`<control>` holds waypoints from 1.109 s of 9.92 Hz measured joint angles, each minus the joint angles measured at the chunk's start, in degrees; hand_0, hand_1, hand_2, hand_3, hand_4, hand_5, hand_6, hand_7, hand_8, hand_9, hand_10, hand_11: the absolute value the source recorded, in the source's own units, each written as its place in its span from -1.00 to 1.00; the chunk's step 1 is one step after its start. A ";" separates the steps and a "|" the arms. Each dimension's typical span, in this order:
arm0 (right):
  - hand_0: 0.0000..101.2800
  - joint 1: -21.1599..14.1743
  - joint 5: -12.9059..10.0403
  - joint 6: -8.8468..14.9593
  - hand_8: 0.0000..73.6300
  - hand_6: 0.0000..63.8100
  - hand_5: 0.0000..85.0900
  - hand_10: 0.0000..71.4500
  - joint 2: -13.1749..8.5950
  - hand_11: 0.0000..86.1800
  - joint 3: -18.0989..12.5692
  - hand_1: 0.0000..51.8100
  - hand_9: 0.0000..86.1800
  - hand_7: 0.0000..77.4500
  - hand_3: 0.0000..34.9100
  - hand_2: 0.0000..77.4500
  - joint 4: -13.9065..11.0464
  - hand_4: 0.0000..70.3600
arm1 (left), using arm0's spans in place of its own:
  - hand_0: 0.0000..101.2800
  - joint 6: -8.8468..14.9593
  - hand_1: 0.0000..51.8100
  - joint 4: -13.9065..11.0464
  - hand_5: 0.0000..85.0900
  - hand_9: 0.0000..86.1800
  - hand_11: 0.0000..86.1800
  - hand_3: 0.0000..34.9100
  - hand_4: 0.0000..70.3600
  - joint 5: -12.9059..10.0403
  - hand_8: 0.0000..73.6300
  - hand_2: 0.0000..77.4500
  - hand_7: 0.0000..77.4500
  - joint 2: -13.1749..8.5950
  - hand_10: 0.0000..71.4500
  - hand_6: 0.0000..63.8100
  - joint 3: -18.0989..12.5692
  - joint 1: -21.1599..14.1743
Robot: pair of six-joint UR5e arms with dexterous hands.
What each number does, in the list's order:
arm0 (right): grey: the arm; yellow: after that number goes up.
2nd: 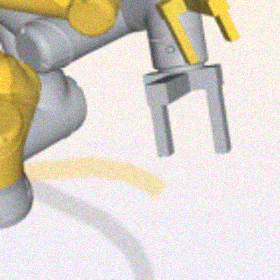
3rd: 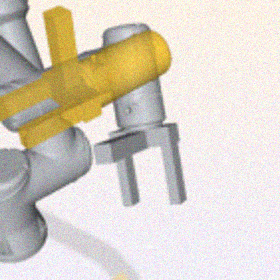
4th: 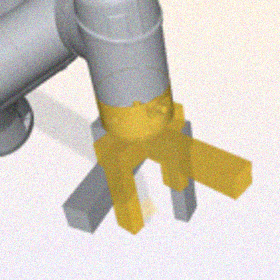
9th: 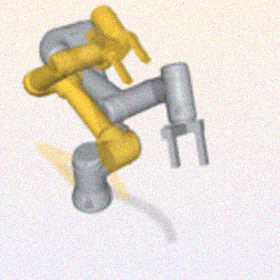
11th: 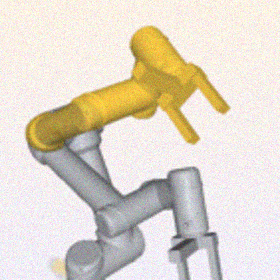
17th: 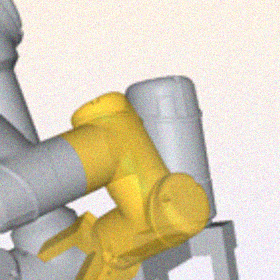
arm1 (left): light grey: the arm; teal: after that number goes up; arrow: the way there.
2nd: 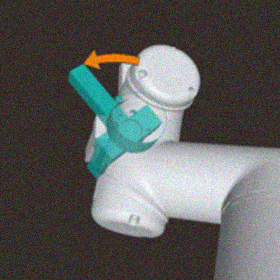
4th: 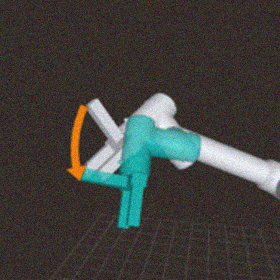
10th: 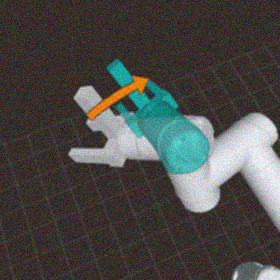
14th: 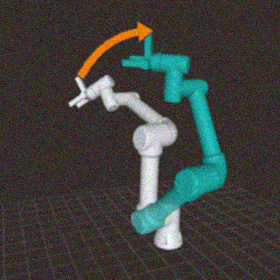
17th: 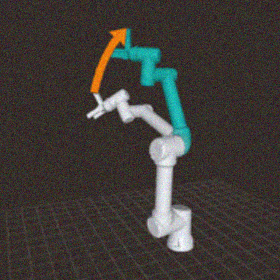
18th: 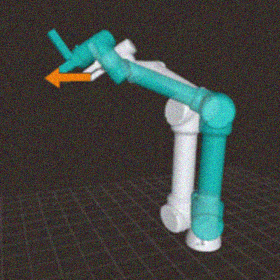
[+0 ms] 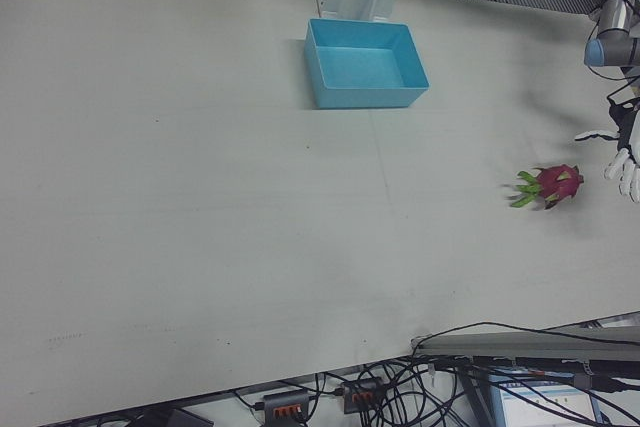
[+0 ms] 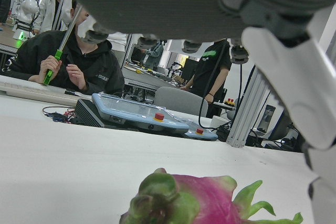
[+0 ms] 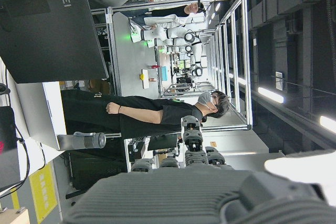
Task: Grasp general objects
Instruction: 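Reach the left hand down toward the pink dragon fruit, then close the left hand's fingers around the dragon fruit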
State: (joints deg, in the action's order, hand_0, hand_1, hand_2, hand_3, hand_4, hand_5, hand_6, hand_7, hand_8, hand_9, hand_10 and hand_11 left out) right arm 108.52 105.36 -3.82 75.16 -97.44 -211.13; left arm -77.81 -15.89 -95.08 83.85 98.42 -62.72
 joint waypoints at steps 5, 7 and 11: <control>-1.00 0.00 0.00 0.00 -1.00 -1.00 -0.99 -1.00 0.00 -0.99 0.00 -0.79 -0.99 -1.00 -1.00 -0.96 0.00 -1.00 | 0.47 -4.75 -1.00 2.44 -0.95 -0.97 -0.97 0.68 -1.00 5.70 -0.96 -0.16 -0.93 3.16 -0.97 -0.98 -2.24 7.78; -1.00 0.00 0.00 0.00 -1.00 -1.00 -0.99 -1.00 0.00 -0.99 0.00 -0.79 -0.99 -1.00 -1.00 -0.96 0.00 -1.00 | 0.44 -5.54 -1.00 2.92 -0.95 -0.97 -0.97 0.43 -1.00 6.23 -0.97 -0.13 -0.93 5.66 -0.97 -0.98 -4.92 8.51; -1.00 0.00 0.00 0.00 -1.00 -1.00 -0.99 -1.00 0.00 -0.99 0.00 -0.79 -0.99 -1.00 -1.00 -0.96 0.00 -1.00 | 0.30 -7.16 -1.00 2.61 -0.95 -0.97 -0.97 0.33 -1.00 6.37 -0.97 -0.08 -0.93 7.75 -0.97 -0.98 -8.98 8.66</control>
State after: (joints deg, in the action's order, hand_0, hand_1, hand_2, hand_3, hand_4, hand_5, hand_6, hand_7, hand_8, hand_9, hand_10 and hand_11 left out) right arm 108.52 105.36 -3.82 75.16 -97.44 -211.13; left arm -84.96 -13.28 -88.71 91.60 89.43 -54.06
